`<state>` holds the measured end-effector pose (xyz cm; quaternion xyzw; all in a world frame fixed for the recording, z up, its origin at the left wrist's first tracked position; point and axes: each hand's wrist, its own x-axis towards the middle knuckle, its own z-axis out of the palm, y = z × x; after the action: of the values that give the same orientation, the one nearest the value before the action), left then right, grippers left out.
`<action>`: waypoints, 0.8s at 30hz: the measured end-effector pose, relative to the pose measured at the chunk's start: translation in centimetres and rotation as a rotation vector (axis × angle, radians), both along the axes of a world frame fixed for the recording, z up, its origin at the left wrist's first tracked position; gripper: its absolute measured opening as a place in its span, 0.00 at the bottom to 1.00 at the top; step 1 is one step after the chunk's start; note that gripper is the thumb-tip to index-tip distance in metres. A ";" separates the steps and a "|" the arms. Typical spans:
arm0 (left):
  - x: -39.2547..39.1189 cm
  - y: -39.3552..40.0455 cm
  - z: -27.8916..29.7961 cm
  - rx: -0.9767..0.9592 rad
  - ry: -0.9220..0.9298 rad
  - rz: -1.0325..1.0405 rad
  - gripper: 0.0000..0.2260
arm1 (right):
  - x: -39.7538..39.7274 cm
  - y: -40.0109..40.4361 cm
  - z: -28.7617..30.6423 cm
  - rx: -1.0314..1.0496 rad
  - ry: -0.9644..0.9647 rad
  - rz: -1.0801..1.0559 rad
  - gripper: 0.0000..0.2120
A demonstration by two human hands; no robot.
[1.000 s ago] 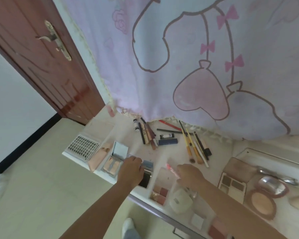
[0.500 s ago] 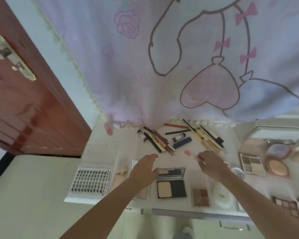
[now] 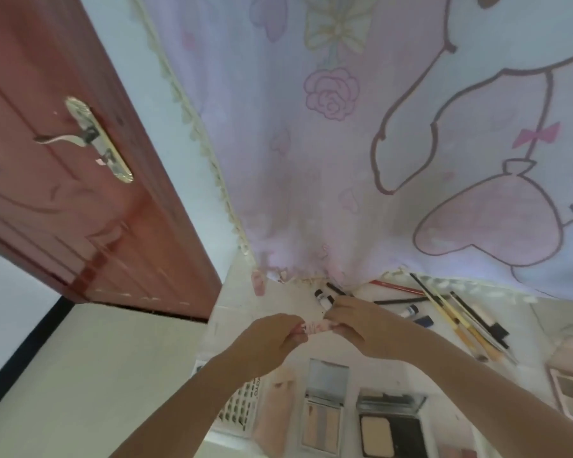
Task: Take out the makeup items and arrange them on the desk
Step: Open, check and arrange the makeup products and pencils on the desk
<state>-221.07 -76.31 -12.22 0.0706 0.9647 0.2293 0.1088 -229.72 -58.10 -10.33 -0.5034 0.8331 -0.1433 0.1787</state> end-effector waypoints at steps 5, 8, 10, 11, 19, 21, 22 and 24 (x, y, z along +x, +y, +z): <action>-0.9 -2.8 0.2 0.156 -0.136 0.060 0.10 | -1.4 -2.8 -0.7 -0.025 0.073 0.111 0.24; -0.2 -7.0 -0.1 0.363 -0.293 0.299 0.13 | -3.8 -1.8 -0.1 -0.068 0.189 -0.054 0.11; 0.2 -10.3 -0.3 0.424 -0.309 0.428 0.14 | -5.3 -0.6 0.4 -0.019 0.131 -0.238 0.12; 0.1 -11.4 -0.5 0.393 -0.299 0.423 0.14 | -5.5 -0.3 0.3 0.002 0.087 -0.269 0.13; -2.9 -10.8 0.7 0.417 -0.215 0.149 0.11 | -2.2 -6.0 0.6 -0.145 0.022 -0.296 0.17; -3.2 -11.1 0.8 0.440 -0.213 0.110 0.09 | -1.9 -6.8 1.0 -0.148 0.019 -0.306 0.14; -3.3 -11.3 0.7 0.442 -0.214 0.094 0.09 | -1.7 -7.2 1.0 -0.140 0.010 -0.303 0.12; -3.5 -11.4 0.4 0.430 -0.227 0.070 0.11 | -1.4 -7.9 0.8 -0.139 -0.012 -0.307 0.11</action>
<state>-224.53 -87.69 -11.78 0.0323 0.8771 0.4395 0.1909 -231.16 -66.00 -9.54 -0.3807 0.8871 -0.2293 0.1243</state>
